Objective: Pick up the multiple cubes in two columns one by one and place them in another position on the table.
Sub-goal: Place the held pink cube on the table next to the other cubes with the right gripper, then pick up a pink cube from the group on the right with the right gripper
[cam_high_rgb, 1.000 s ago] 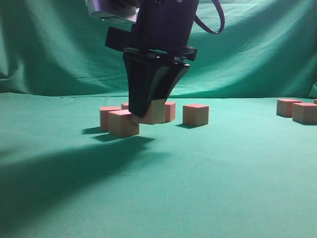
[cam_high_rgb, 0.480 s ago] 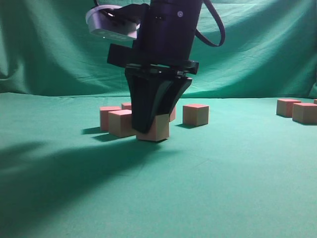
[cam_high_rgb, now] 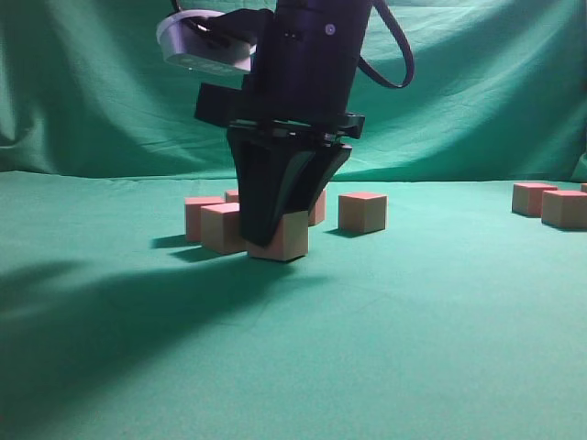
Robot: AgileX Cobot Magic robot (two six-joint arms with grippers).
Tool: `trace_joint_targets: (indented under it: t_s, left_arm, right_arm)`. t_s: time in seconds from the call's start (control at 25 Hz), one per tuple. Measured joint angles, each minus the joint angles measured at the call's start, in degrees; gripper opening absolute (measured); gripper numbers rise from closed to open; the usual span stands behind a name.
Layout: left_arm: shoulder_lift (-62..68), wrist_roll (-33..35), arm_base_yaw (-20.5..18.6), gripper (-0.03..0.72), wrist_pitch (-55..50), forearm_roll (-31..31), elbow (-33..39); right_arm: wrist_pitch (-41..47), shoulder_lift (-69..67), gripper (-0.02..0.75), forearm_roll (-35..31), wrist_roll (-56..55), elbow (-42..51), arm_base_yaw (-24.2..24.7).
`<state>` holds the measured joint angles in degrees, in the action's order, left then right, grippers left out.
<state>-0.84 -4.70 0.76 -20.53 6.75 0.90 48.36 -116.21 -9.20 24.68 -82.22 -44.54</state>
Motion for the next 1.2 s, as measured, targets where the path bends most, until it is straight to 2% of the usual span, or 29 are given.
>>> trace_joint_targets:
  t_s: [0.12,0.16,0.28,0.4,0.52,0.56,0.64,0.84,0.96,1.08,1.2]
  left_arm:
    - [0.0,0.0,0.0,0.000,0.0,0.0,0.0]
    - [0.0,0.0,0.0,0.000,0.0,0.0,0.0]
    - [0.0,0.0,0.0,0.000,0.0,0.0,0.0]
    - [0.0,0.0,0.0,0.000,0.0,0.0,0.0]
    - [0.0,0.0,0.0,0.000,0.0,0.0,0.0]
    - [0.0,0.0,0.0,0.000,0.0,0.0,0.0]
    - [0.0,0.0,0.0,0.000,0.0,0.0,0.0]
    - [0.0,0.0,0.0,0.000,0.0,0.0,0.0]
    - [0.0,0.0,0.0,0.000,0.0,0.0,0.0]
    - [0.0,0.0,0.0,0.000,0.0,0.0,0.0]
    - [0.0,0.0,0.0,0.000,0.0,0.0,0.0]
  right_arm:
    - [1.1,0.0,0.271,-0.2,0.0,0.0,0.0]
    - [1.7,-0.1,0.333,-0.2,0.0,0.0,0.0]
    - [2.7,-0.1,0.456,-0.3,0.0,0.0,0.0]
    - [6.1,-0.1,0.548,-0.3,-0.1,-1.9,0.0]
    - [12.2,-0.1,0.533,1.2,-1.1,-6.7,0.0]
    - [14.8,-0.1,0.573,2.3,-2.0,-9.0,0.0]
    - [19.2,-0.1,0.558,5.4,-4.4,-13.7,0.0]
    - [21.6,1.6,0.558,12.4,-10.6,-24.2,0.0]
    - [22.3,5.7,0.558,17.8,-12.6,-25.7,0.0]
    - [22.7,10.2,0.558,26.5,-19.9,-25.7,1.0]
    - [22.7,14.2,0.558,28.5,-26.9,-25.7,6.0]
